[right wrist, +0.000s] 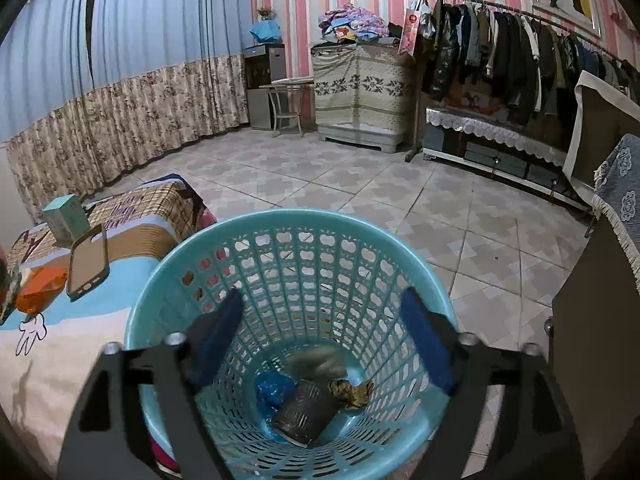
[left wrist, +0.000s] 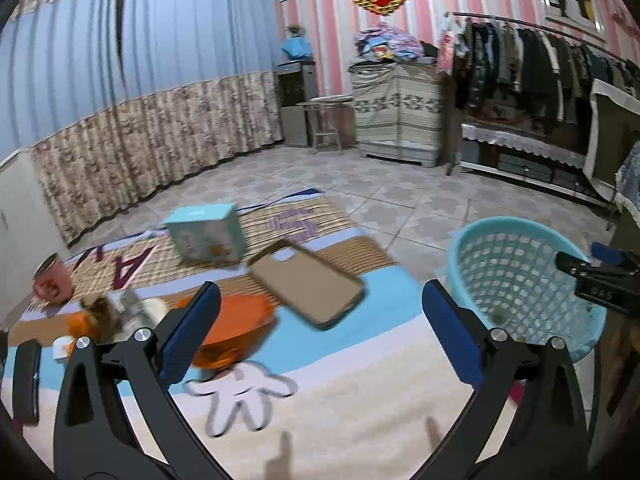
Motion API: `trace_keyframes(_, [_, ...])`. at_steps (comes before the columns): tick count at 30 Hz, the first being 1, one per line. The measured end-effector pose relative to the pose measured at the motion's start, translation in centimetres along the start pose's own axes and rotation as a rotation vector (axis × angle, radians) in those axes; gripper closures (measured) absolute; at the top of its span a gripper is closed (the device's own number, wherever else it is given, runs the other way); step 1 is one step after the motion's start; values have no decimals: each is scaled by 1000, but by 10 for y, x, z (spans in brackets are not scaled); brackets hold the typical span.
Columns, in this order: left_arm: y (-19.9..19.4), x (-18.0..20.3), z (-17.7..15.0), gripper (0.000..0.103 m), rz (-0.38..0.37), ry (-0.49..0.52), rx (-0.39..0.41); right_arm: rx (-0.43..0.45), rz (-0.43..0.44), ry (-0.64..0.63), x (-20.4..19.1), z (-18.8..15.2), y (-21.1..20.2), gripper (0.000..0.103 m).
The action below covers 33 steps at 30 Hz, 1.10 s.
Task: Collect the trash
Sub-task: 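Move both tools back over the bed toward the snack wrapper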
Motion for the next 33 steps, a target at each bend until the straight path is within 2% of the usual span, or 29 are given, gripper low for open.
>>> trace_keyframes(2, [1,-15,-2,6,19,-19,-13,9,-2,0,-6,1,-4,8])
trace_keyframes(9, [1,-72,-16,6,100,-82,-39,14,31,-69,-46,3,-10,8])
trace_keyframes(25, [3,-197,-39,6,250,-192,-74,30,176,-145,-186,23,-5,8])
trace_keyframes(33, [10,-231,-47,6,300,-207,-88,21,257,-146,-250,31,7,8])
Point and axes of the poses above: each gripper's, at about its wrist camera, not at the fingertips, and y roughly the way its jaws point, x to its right, z to its top, the point moved 2 cm from there along y, roughly the way its jaws point, and after that the axes turned 10 degrees about z, right-handed, at the moved point
